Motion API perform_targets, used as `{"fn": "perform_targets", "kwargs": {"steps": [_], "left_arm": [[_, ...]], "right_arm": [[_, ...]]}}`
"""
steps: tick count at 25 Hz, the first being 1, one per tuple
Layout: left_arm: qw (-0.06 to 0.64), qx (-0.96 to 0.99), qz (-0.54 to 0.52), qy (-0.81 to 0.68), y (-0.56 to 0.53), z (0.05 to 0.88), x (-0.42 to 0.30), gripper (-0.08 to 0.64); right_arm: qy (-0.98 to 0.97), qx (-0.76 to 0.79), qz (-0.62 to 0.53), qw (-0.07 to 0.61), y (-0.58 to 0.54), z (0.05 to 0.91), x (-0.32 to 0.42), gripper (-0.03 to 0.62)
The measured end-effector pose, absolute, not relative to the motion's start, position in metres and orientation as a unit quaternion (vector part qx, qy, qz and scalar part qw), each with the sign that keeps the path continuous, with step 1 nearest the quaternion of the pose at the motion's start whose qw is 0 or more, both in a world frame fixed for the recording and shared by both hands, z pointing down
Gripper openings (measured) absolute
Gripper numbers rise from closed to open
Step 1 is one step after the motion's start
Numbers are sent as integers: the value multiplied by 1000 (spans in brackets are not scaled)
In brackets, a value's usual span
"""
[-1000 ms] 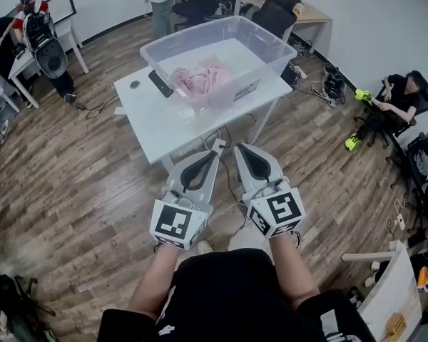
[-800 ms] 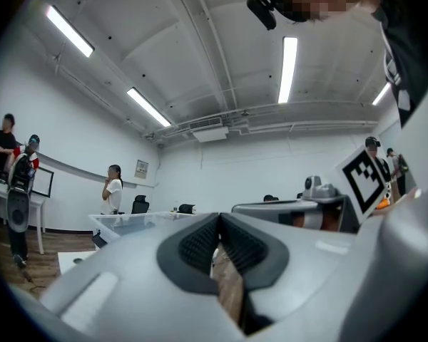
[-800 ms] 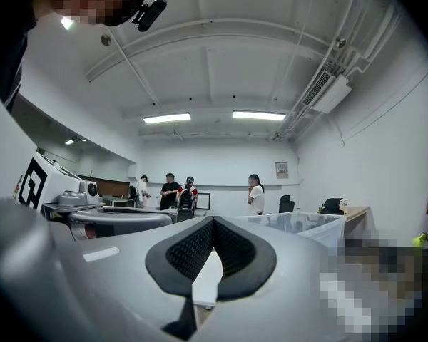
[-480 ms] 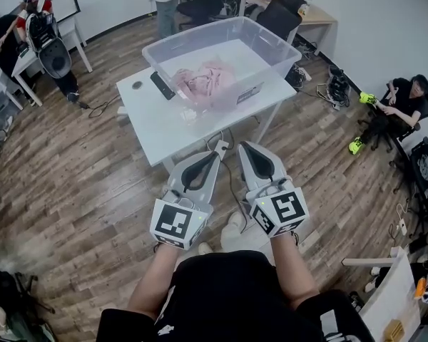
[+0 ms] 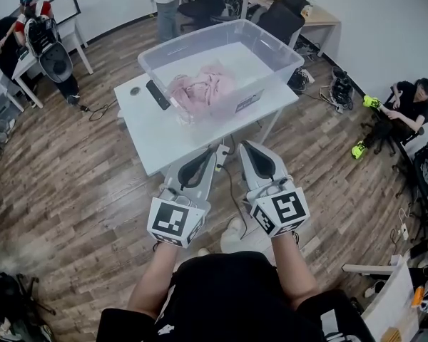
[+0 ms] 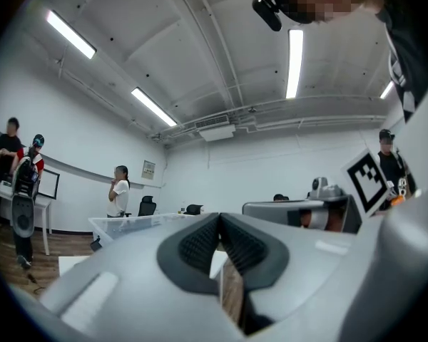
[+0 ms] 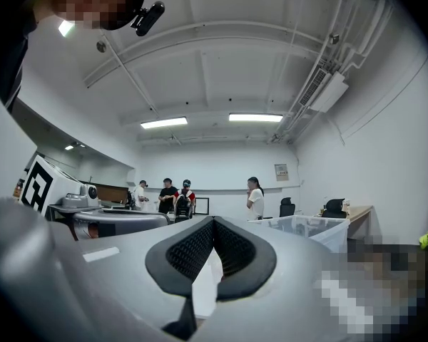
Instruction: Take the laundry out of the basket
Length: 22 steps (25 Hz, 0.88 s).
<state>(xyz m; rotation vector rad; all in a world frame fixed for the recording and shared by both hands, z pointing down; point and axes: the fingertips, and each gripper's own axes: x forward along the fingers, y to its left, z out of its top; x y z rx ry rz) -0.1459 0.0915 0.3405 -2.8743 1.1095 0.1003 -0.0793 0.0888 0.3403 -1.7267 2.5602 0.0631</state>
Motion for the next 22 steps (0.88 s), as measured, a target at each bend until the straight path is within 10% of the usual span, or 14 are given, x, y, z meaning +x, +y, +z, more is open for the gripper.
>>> {"fn": "perform_targets", "kwargs": {"steps": [22], "left_arm": [[30, -921, 18, 387, -12, 341, -76, 9]], "right_arm": [[846, -533, 5, 38, -21, 344, -10, -5]]}}
